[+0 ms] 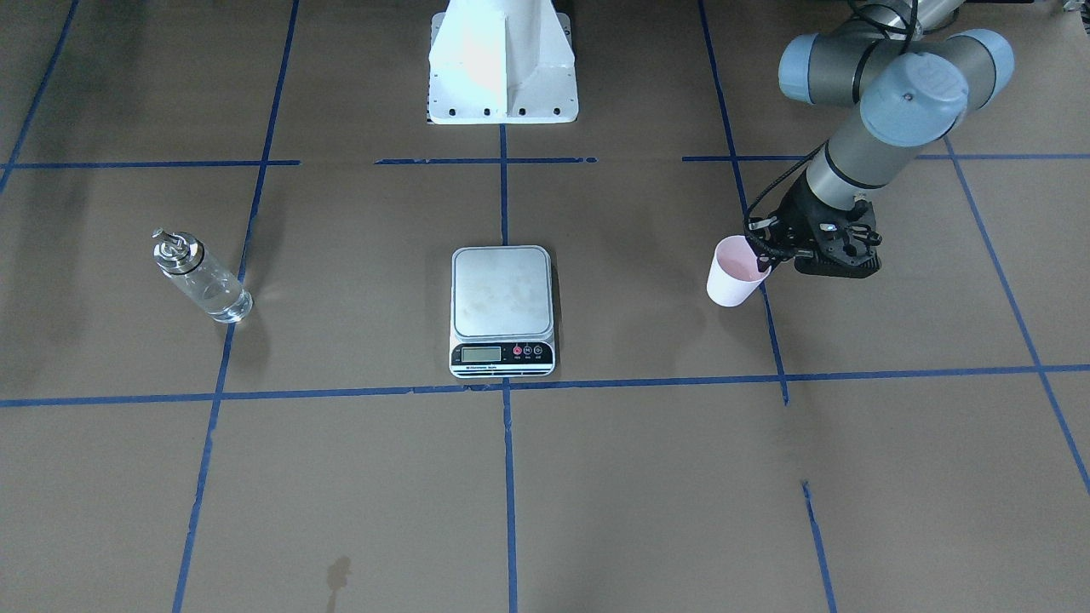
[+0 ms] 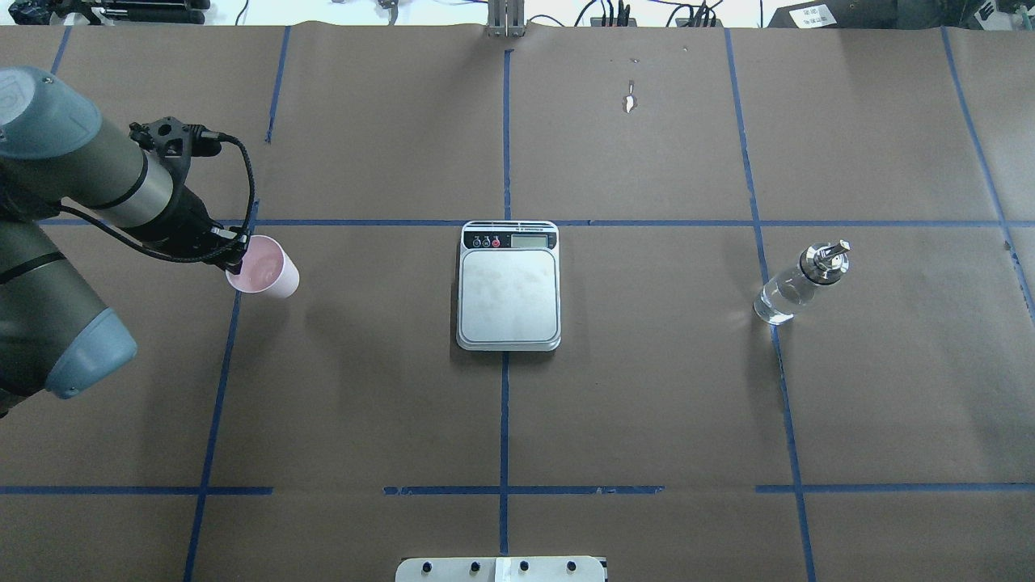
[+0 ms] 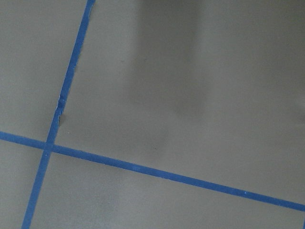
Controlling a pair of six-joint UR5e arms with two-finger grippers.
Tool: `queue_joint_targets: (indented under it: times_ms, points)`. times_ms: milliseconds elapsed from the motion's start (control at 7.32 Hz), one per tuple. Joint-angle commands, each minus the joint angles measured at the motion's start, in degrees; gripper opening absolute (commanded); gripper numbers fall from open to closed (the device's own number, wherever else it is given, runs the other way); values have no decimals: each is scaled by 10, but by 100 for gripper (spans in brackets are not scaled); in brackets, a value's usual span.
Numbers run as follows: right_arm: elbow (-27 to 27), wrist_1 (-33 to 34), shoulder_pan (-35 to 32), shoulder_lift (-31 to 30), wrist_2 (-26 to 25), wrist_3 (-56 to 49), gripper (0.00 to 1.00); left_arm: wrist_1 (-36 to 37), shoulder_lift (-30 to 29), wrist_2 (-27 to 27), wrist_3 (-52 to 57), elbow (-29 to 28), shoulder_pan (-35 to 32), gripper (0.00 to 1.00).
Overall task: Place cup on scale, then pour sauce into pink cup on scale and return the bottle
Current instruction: 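Lift the pink cup and carry it over the scale with the left gripper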
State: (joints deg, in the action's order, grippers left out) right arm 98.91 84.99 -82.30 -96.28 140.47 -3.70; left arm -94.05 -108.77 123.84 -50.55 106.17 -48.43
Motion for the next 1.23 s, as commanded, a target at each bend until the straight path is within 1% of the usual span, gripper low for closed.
queue_joint_targets:
  times_ms: [0, 273, 410, 546, 683, 819, 956, 1092]
  points:
    - [1, 0, 0, 1, 1, 0, 100, 96, -90, 1, -50, 23, 5, 0]
    - [2, 0, 0, 1, 4, 0, 100, 93, -147, -3, -131, 14, 70, 0]
    - [2, -1, 0, 2, 5, 0, 100, 93, -181, -30, -163, -5, 98, 0]
    - [0, -18, 0, 2, 9, 1, 100, 82, -227, -34, -184, -55, 103, 0]
    - [-1, -23, 0, 1, 10, 1, 100, 71, -271, -35, -185, -109, 114, 0]
    - [-1, -23, 0, 0, 11, 1, 100, 68, -308, -37, -186, -151, 119, 0]
    - [0, -23, 0, 0, 19, 1, 100, 62, -325, -46, -184, -176, 123, 0]
    - [0, -24, 0, -1, 30, 1, 100, 49, -325, -63, -184, -189, 133, 0]
